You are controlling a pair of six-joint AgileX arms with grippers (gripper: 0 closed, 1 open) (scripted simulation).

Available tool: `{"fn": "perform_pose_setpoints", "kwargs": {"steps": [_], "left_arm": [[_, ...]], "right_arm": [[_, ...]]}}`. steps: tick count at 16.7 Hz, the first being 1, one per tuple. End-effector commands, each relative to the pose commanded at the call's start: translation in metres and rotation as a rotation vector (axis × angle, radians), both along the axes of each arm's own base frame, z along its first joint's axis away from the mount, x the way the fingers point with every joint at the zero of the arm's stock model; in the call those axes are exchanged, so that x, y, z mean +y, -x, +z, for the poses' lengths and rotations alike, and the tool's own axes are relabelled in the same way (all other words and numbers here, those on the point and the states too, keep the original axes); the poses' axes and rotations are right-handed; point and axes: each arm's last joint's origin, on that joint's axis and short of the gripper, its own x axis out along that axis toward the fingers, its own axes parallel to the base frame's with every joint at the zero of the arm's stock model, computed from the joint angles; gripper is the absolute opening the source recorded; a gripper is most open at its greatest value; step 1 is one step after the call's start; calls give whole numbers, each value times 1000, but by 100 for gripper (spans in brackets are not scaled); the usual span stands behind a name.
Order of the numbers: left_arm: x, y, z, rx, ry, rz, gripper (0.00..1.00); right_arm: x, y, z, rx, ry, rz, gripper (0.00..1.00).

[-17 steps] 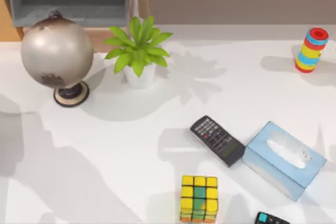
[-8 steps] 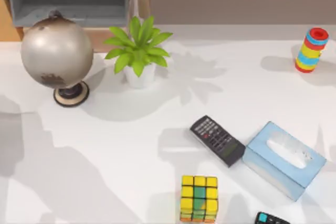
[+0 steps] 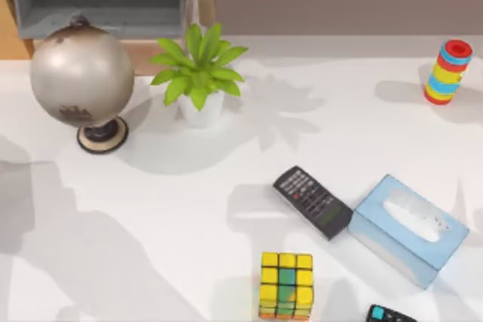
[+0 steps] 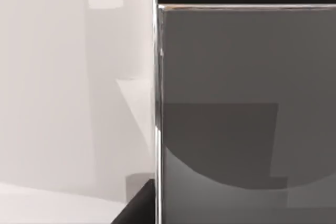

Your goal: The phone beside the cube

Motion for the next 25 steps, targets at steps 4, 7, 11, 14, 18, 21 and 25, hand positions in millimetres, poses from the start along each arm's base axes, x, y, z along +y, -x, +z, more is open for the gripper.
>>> {"fn": "perform_pose_setpoints", "kwargs": {"steps": [4,7,11,14,18,21,25], "left_arm": [[0,0,12,1,0,-2,0],[0,0,20,0,0,0,0],[0,0,18,4,1,-1,0],[-3,-5,37,-45,-12,11,0],[-25,-7,61,-76,5,47,0],[-51,-5,70,-51,40,82,0],[-94,4,72,34,83,136,0]], "right_arm": [[0,0,0,0,0,0,100],[0,0,0,0,0,0,100],[0,0,0,0,0,0,100],[0,0,0,0,0,0,100],[0,0,0,0,0,0,100],[0,0,0,0,0,0,100],[0,0,0,0,0,0,100]]}}
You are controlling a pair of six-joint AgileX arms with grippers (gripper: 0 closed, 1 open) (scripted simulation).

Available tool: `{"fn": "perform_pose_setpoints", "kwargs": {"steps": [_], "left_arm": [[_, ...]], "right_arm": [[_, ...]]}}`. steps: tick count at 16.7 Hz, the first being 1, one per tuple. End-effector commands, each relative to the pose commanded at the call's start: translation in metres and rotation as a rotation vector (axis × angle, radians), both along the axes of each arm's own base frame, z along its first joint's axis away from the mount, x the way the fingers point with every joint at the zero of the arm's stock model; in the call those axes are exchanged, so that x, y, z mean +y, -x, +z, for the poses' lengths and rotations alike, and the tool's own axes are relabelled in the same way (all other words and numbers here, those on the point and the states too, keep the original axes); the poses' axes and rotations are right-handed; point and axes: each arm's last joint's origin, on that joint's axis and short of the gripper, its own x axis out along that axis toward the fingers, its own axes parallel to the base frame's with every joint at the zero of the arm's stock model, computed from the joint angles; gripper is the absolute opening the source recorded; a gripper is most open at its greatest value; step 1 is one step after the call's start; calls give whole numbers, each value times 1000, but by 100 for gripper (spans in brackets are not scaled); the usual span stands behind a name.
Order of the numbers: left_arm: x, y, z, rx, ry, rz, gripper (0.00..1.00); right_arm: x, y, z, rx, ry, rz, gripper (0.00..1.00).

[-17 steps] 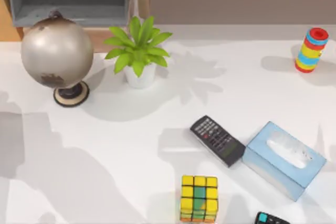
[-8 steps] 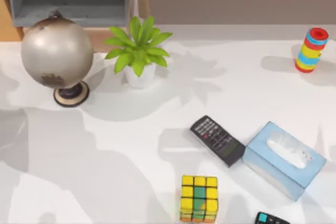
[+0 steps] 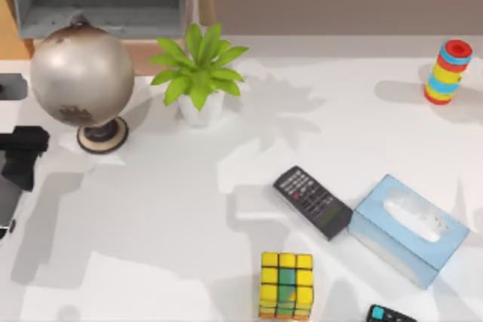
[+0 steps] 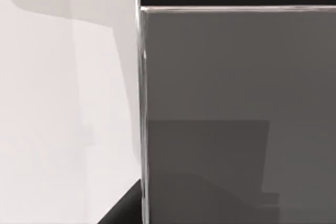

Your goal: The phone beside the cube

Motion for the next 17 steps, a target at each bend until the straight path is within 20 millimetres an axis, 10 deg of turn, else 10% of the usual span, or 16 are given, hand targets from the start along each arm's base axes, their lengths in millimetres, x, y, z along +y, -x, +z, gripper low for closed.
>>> {"fn": "perform_pose_setpoints", "kwargs": {"steps": [17], "left_arm": [[-177,85,0,81,-88,95,0]], "right_arm": [[0,0,0,0,0,0,100]]}}
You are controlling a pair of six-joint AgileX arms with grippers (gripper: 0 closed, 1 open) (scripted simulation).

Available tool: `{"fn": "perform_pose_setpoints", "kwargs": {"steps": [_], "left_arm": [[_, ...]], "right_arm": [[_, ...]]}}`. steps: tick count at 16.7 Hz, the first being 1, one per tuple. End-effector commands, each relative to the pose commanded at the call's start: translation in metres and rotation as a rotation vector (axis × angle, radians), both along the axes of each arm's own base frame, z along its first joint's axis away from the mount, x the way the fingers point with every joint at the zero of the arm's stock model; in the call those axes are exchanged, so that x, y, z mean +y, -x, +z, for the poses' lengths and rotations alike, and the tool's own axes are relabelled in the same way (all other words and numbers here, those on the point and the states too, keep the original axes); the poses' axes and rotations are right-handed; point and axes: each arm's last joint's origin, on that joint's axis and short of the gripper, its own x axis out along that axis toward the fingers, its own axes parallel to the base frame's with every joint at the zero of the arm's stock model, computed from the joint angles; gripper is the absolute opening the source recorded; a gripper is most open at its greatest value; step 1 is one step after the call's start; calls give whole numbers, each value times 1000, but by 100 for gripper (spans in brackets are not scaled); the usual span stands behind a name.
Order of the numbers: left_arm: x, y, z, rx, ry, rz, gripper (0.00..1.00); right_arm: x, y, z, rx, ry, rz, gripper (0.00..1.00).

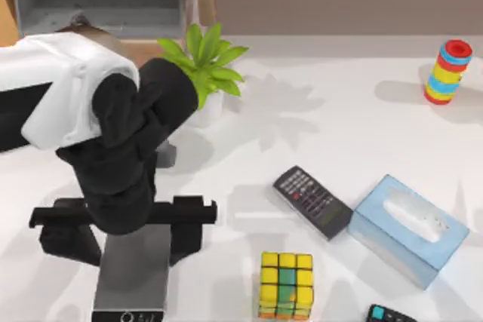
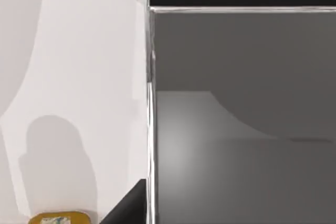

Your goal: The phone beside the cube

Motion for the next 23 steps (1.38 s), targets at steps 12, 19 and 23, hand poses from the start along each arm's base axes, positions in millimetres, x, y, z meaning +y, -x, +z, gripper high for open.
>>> {"fn": "perform_pose_setpoints", "kwargs": {"steps": [12,19,23], "left_arm": [[-20,17,5,-88,-6,-5,0],[-23,21,-4,-45,4,-18,0],[-24,26,-14,5,15,-28,0]], "right_arm": [[0,0,0,0,0,0,100],[0,0,0,0,0,0,100],[0,0,0,0,0,0,100]]}}
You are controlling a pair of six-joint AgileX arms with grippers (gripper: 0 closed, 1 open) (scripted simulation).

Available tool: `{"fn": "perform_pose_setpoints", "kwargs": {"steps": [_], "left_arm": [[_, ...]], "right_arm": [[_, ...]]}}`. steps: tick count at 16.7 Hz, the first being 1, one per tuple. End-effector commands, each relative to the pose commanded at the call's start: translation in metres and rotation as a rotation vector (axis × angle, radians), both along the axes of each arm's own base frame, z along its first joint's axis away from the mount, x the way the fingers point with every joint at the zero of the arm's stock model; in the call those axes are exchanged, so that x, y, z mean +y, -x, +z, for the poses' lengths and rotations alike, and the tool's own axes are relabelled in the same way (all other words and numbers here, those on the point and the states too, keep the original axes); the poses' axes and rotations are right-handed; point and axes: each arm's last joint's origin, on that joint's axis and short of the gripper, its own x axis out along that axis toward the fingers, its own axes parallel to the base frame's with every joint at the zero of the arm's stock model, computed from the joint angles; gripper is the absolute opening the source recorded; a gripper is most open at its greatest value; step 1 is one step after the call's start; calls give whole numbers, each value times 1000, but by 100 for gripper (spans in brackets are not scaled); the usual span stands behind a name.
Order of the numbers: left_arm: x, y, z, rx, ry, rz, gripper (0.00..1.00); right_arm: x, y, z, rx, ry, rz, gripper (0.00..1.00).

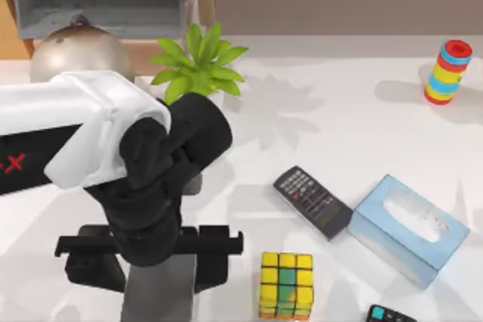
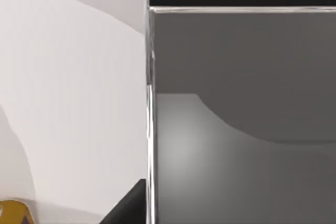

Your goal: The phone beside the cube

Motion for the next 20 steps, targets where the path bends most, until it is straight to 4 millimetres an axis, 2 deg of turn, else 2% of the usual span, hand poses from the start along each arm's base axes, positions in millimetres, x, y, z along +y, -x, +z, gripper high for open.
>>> {"fn": "perform_pose_setpoints", "kwargs": {"steps": [6,15,17,20], "left_arm": [[0,3,-14,32,21,-2,0],[2,-7,-26,-100,12,20,0],[4,-6,-34,-98,-14,22,0],[4,-6,-36,-96,-18,22,0]], "right_arm": [[0,0,0,0,0,0,100],[0,0,0,0,0,0,100],[0,0,0,0,0,0,100],[0,0,0,0,0,0,100]]}}
